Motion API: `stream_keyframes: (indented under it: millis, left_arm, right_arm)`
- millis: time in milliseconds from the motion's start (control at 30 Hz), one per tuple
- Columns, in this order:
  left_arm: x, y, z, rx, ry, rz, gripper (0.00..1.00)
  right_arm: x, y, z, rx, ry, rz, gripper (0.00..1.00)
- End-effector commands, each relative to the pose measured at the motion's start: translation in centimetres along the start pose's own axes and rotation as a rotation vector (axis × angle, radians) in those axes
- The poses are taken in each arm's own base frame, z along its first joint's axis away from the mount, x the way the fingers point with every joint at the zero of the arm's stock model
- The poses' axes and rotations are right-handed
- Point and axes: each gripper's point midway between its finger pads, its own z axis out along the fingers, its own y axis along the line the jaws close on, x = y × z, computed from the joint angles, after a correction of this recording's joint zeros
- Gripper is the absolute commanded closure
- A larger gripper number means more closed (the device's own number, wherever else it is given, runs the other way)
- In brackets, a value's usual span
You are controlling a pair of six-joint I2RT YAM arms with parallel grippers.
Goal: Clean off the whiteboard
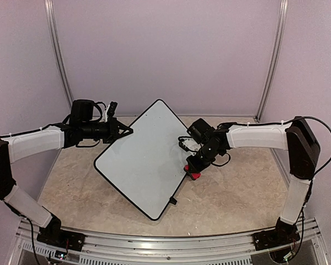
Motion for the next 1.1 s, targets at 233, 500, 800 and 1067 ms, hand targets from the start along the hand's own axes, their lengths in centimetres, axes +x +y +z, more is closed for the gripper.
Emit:
stream_keyframes:
  millis: [233,500,800,1067]
  left_arm:
    - [0.0,-1.2,0.2,0.052,-0.004,0.111,1.0]
    - [0.0,-1.3,0.2,0.055,-0.004,0.11,1.0]
    - [0.0,-1.4,0.2,0.056,-0.006,0.113,1.0]
    - [0.0,-1.4,0.2,0.056,-0.006,0.112,1.0]
  right_arm:
    - [-4.6,1.8,-0.2,-0.038,-0.089,-0.021,0.82]
    - [-4.3,0.8,-0.3,0.009,-0.096,-0.011,0.82]
    - [-1.5,-1.9,1.0,-0.012,-0.054,0.066,0.82]
    - [-2.2,-2.9,1.4,-0.068,-0.093,0.126,0.83]
